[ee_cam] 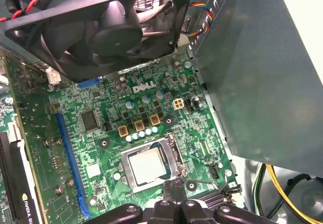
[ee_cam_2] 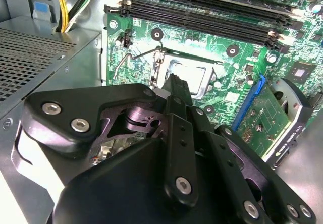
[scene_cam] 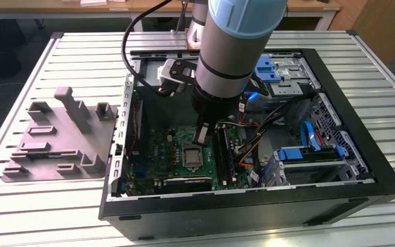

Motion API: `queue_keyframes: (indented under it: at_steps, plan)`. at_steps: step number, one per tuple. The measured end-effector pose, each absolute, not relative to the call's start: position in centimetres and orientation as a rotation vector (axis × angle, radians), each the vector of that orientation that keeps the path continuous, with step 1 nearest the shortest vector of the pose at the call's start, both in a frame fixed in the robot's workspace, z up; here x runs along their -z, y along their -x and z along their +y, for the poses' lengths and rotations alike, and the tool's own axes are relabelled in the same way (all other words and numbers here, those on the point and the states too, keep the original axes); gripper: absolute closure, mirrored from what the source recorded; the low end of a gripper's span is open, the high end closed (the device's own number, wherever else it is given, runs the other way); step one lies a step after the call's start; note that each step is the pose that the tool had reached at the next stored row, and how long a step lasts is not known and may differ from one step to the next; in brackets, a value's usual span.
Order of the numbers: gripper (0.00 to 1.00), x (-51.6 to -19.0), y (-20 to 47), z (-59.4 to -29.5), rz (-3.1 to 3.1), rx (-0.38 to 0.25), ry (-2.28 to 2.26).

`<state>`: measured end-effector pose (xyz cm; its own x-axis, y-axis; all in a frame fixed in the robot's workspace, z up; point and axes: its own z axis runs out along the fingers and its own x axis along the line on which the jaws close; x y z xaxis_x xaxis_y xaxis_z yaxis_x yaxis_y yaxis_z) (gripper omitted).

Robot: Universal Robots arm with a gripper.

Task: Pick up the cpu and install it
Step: 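Install the first cpu locking lever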

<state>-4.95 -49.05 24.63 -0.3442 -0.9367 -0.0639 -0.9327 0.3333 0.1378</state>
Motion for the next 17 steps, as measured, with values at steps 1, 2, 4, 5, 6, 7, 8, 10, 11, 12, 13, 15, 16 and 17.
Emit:
queue_keyframes:
  at_steps: [1, 2, 4, 5, 6, 7, 8, 10, 11, 12, 13, 15, 16, 17]
  plan:
    - [0.89, -24.6, 5.0, -49.1, -2.543, 0.234, -1.783]
    - [0.89, -24.6, 5.0, -49.1, -2.543, 0.234, -1.783]
    - [0.89, -24.6, 5.0, -49.1, -2.543, 0.233, -1.783]
    - [0.89, -24.6, 5.0, -49.1, -2.543, 0.234, -1.783]
    - [0.89, -24.6, 4.9, -49.1, -2.543, 0.234, -1.783]
    - [0.89, -24.6, 4.9, -49.1, -2.543, 0.234, -1.783]
    - [0.89, -24.6, 4.8, -49.1, -2.543, 0.234, -1.783]
    - [0.89, -24.6, 4.4, -49.1, -2.543, 0.234, -1.783]
    - [0.89, -24.6, 4.2, -49.0, -2.543, 0.234, -1.783]
    - [0.89, -24.6, 4.0, -49.0, -2.543, 0.233, -1.783]
    - [0.89, -24.6, 3.9, -48.9, -2.543, 0.234, -1.783]
    - [0.89, -24.6, 3.7, -48.5, -2.543, 0.233, -1.783]
    - [0.89, -24.6, 3.7, -48.3, -2.543, 0.233, -1.783]
    - [0.89, -24.5, 3.6, -48.0, -2.543, 0.234, -1.783]
